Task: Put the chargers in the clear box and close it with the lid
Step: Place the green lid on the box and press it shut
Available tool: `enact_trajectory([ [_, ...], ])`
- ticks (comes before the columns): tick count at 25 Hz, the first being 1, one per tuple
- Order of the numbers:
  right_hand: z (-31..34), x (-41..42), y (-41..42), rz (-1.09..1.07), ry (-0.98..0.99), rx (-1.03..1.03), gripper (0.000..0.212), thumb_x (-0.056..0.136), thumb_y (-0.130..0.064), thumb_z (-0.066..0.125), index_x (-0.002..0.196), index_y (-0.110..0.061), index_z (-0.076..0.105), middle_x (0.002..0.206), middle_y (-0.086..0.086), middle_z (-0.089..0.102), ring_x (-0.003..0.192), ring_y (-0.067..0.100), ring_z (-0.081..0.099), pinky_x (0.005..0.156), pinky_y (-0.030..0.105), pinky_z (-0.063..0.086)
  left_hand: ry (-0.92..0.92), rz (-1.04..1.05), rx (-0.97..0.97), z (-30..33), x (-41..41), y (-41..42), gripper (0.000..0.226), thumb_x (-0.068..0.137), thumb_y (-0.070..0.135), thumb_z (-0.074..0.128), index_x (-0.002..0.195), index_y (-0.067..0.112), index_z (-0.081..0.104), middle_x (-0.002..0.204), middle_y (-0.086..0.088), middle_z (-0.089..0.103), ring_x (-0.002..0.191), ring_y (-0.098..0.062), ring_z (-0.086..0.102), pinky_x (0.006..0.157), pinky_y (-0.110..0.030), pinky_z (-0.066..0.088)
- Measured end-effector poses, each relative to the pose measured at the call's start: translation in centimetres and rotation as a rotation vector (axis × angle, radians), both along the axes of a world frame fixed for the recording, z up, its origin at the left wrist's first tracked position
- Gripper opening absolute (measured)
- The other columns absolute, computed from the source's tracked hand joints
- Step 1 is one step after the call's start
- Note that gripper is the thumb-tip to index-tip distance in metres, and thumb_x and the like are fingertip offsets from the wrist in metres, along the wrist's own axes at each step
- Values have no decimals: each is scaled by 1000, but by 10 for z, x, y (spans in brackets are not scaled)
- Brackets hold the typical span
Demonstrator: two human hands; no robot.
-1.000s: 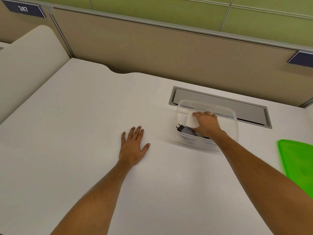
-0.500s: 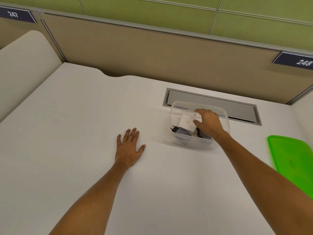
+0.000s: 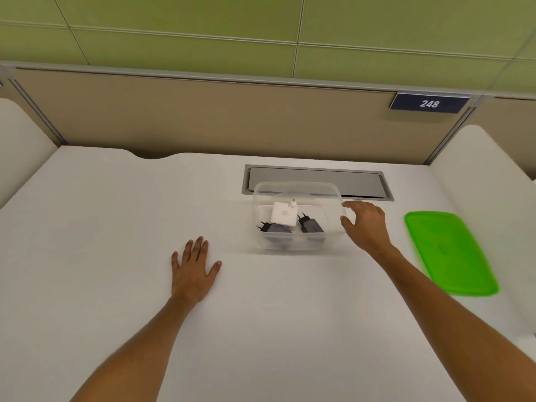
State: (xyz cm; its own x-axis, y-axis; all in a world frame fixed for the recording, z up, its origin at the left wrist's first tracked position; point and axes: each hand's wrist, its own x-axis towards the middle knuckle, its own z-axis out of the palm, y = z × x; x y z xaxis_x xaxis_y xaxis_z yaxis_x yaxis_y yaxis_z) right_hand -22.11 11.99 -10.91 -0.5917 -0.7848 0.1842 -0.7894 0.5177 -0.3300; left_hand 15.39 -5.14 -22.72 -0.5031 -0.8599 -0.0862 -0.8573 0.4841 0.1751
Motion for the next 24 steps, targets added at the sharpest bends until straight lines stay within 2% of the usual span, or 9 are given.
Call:
enact_trajectory([
  [6, -15, -22, 71, -204, 16, 88, 36, 83, -23, 65, 119, -17, 64, 122, 5, 67, 116, 28, 57, 103, 44, 36, -19, 16, 84, 7, -4, -2, 69, 95, 55, 28, 151, 19, 12, 162, 4, 6, 148, -18, -1, 118, -51, 0],
  [13, -29, -44, 151, -542, 30, 326, 38, 79, -23, 64, 115, -12, 64, 110, 12, 66, 108, 34, 56, 96, 42, 38, 138, 20, 142, 20, -30, 23, 64, 97, 49, 32, 149, 15, 19, 161, -1, 13, 148, -18, 2, 119, -47, -1],
  [24, -38, -53, 186, -630, 6, 424, 23, 78, -22, 63, 98, -11, 69, 100, 13, 62, 103, 33, 55, 88, 38, 40, 183, 58, 142, 25, -48, 62, 62, 98, 45, 34, 148, 12, 20, 161, -5, 12, 148, -18, 0, 119, -47, -4],
])
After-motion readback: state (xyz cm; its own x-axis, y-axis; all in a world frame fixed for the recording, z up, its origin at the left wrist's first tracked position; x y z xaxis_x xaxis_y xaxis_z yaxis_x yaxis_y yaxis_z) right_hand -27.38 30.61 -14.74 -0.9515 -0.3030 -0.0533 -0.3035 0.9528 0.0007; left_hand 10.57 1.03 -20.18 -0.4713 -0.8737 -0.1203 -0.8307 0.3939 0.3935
